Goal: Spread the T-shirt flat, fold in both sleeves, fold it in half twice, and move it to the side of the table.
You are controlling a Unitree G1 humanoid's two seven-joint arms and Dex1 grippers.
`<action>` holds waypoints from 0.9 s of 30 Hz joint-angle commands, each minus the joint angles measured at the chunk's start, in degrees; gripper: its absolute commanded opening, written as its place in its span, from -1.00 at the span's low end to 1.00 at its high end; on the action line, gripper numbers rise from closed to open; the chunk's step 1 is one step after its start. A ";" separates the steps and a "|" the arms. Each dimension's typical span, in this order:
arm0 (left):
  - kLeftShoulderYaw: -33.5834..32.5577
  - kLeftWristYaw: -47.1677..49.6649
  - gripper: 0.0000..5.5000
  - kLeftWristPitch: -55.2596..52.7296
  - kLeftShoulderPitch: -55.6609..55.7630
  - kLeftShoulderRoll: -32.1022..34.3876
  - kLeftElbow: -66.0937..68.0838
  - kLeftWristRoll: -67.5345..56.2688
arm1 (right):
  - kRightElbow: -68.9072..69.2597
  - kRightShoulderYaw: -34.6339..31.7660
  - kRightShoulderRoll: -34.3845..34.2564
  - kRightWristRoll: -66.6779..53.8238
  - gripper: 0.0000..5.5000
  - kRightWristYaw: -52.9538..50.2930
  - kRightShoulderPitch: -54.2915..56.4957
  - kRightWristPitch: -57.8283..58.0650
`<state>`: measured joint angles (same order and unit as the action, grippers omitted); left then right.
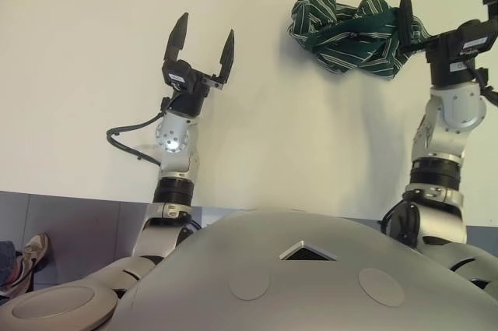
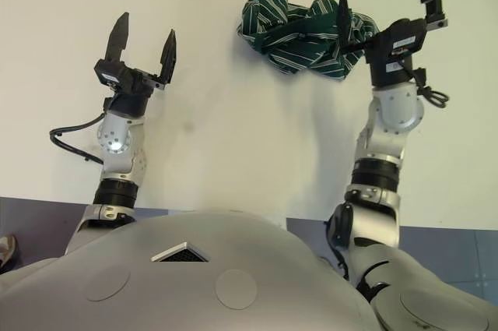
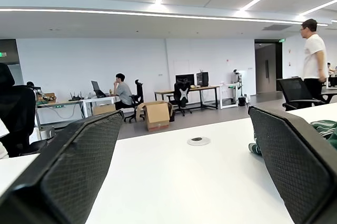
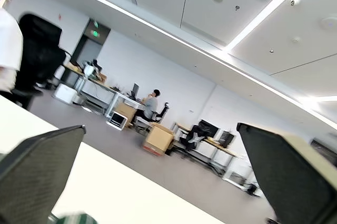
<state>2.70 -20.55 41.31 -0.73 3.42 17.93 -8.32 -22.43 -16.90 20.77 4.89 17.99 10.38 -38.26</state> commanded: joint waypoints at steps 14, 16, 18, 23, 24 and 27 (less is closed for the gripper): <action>-0.05 0.30 0.59 0.38 3.81 -0.83 4.74 0.91 | -23.19 28.24 15.50 35.28 0.96 -15.02 13.86 5.31; -0.11 0.24 0.59 0.53 3.88 -0.79 4.96 0.84 | -17.10 30.10 14.33 26.39 0.96 -6.24 9.84 0.58; -0.19 0.19 0.59 0.65 3.89 -0.73 5.10 0.76 | -4.52 32.92 15.24 13.14 0.96 4.70 3.37 -2.69; -0.29 0.09 0.59 0.81 3.93 -0.67 5.31 0.60 | 12.07 38.85 19.03 3.33 0.96 18.42 -6.19 -2.48; -0.29 0.10 0.59 0.81 3.94 -0.69 5.30 0.61 | 13.43 39.69 19.25 3.18 0.96 19.86 -7.35 -2.15; -0.26 0.06 0.59 0.69 3.99 -0.70 5.14 0.54 | 17.05 41.04 20.25 1.62 0.96 23.50 -10.13 -1.07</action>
<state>2.57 -20.56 41.98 2.78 2.50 22.84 -8.27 -7.43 23.40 39.78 6.92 39.22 1.52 -40.51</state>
